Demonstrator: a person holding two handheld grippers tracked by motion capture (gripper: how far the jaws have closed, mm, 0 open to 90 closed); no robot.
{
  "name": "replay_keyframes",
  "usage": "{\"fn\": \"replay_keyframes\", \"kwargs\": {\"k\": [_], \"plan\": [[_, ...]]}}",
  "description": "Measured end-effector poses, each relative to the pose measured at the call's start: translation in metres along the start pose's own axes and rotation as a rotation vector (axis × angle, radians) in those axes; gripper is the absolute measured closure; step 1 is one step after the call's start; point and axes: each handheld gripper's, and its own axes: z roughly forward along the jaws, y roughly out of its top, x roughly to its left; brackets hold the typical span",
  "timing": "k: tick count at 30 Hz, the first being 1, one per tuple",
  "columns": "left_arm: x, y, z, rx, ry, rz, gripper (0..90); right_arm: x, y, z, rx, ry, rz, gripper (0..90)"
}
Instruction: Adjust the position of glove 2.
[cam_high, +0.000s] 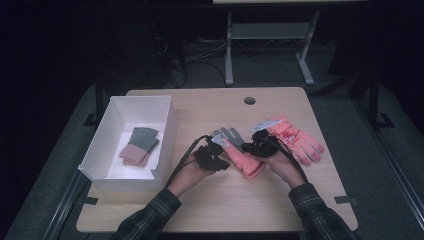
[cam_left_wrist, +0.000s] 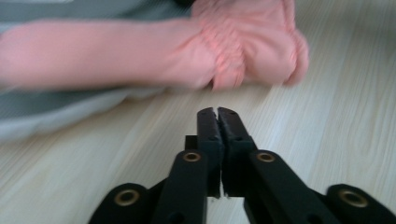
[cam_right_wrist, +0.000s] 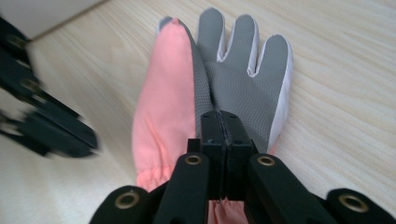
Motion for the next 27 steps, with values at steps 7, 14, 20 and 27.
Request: {"fn": "replay_keyframes", "kwargs": {"k": [7,14,20,27], "plan": [[-0.001,-0.027,-0.013,0.024,0.029,-0.006,60.4,0.001,-0.002,0.008,0.054,0.008,0.000,88.4],[-0.010,-0.039,-0.013,0.001,0.039,0.011,33.9,0.012,-0.012,0.000,0.089,0.007,-0.019,89.8],[-0.019,-0.046,-0.014,-0.001,0.052,0.059,28.1,0.025,-0.029,-0.017,0.098,0.005,-0.031,89.8],[-0.026,-0.053,-0.017,-0.008,0.044,0.081,23.3,0.040,-0.049,-0.037,0.107,0.011,-0.024,89.7]]}}
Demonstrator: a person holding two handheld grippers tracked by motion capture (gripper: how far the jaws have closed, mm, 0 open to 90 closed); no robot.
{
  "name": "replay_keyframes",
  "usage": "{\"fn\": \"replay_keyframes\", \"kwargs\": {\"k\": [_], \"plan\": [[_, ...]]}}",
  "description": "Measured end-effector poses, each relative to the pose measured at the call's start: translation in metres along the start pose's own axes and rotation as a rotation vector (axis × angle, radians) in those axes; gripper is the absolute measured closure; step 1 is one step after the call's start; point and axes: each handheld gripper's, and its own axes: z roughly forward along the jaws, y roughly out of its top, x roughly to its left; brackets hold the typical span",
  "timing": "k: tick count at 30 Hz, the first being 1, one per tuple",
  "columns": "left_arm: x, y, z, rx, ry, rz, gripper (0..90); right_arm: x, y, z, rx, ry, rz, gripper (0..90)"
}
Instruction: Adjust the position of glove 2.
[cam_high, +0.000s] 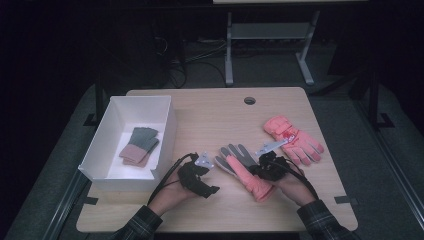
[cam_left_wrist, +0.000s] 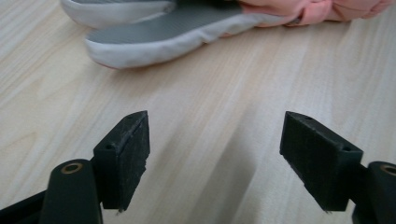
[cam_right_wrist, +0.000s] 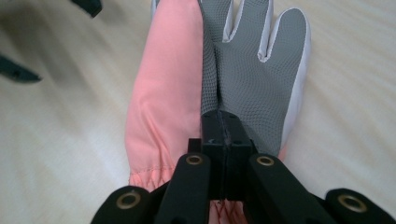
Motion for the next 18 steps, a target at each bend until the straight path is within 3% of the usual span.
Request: {"fn": "replay_keyframes", "kwargs": {"k": [9,13,18], "plan": [[-0.003,-0.005,0.000,-0.009,0.009,-0.007,21.7,0.011,-0.015,-0.015,-0.009,0.022,0.004,86.1],[-0.003,-0.005,0.001,-0.013,0.020,-0.018,21.8,0.003,-0.010,-0.027,-0.058,0.013,0.028,86.5],[-0.003,-0.005,0.001,-0.006,0.021,-0.011,21.8,-0.027,0.000,-0.040,-0.102,-0.061,0.079,90.0]]}}
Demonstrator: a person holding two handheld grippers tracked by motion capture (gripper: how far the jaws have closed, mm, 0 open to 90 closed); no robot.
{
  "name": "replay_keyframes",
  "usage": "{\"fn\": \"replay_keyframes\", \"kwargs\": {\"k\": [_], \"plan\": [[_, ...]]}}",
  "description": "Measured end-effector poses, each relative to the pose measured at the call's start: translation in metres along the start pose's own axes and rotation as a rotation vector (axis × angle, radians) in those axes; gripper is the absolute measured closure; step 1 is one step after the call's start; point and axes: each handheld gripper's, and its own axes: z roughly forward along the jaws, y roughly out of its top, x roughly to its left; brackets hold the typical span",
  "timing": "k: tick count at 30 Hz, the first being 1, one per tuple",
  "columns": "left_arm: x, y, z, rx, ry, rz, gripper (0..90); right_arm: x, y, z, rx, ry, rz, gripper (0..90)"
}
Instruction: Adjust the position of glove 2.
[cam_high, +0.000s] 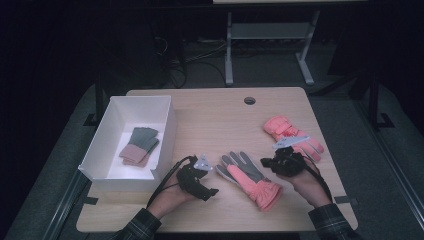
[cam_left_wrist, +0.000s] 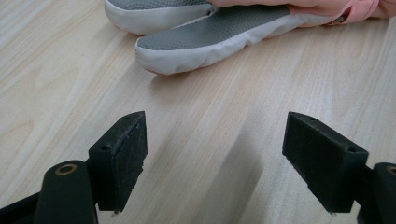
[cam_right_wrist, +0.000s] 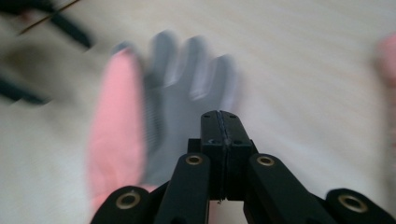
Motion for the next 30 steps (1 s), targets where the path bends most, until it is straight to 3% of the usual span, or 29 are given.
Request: {"fn": "replay_keyframes", "kwargs": {"k": [8,17,24,26,30], "plan": [[-0.003,-0.005,-0.002,-0.007,-0.001,-0.012,21.8,-0.061,0.023,0.012,-0.050,-0.130,0.103,90.0],[-0.004,-0.004,-0.001,0.006,0.004,0.008,21.9,-0.119,0.047,0.027,-0.039,-0.221,0.205,90.0],[-0.003,-0.004,-0.003,0.006,0.012,0.011,21.9,-0.155,0.054,0.037,-0.032,-0.285,0.273,90.0],[-0.002,-0.004,-0.003,0.004,0.012,0.008,21.9,-0.162,0.052,0.040,0.000,-0.289,0.318,90.0],[-0.003,-0.004,-0.003,0.008,0.009,0.011,21.9,-0.173,0.046,0.046,0.026,-0.311,0.347,90.0]]}}
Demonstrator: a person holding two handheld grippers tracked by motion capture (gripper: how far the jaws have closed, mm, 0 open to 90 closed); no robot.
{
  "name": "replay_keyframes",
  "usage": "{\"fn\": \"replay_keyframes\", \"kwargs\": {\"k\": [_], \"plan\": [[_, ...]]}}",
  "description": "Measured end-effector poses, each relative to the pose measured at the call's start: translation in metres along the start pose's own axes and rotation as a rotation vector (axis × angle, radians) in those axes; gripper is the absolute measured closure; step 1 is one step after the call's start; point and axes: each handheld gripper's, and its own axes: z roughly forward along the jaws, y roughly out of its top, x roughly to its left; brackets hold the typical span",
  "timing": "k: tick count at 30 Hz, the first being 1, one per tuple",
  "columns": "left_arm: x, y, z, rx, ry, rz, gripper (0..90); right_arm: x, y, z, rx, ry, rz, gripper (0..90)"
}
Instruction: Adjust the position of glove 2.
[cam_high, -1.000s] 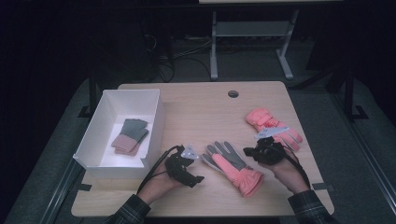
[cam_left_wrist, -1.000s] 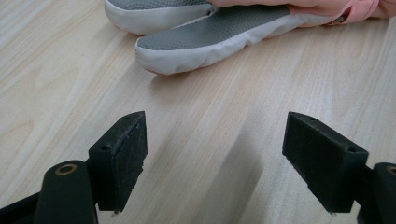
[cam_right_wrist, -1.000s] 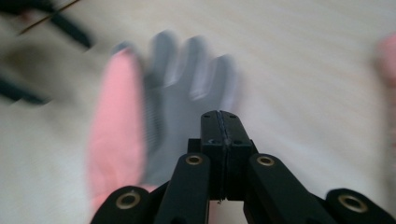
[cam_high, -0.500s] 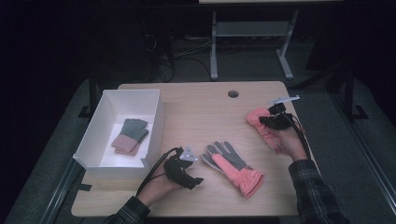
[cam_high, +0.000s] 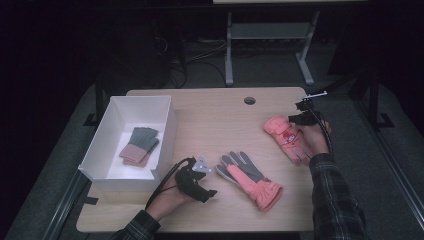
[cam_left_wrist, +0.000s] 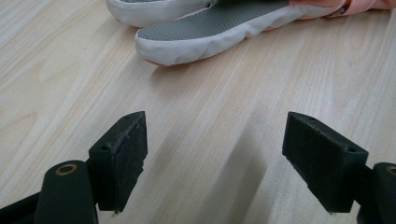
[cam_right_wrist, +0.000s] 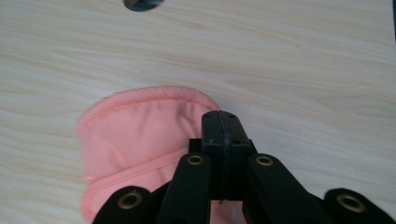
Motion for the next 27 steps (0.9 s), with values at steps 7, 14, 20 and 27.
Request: {"fn": "replay_keyframes", "kwargs": {"k": [7,14,20,27], "plan": [[-0.001,0.000,0.001,0.008,-0.004,0.004,21.9,0.007,0.001,0.004,0.027,0.032,-0.024,90.0],[0.000,0.000,-0.001,0.007,-0.001,0.004,21.9,0.032,-0.003,0.005,0.051,0.095,-0.105,90.0],[-0.001,0.000,-0.001,0.006,-0.003,0.003,21.9,0.055,-0.009,0.007,0.090,0.123,-0.190,90.0],[0.000,0.000,-0.001,0.003,-0.004,0.001,21.9,0.072,-0.021,0.000,0.100,0.161,-0.247,90.0]]}}
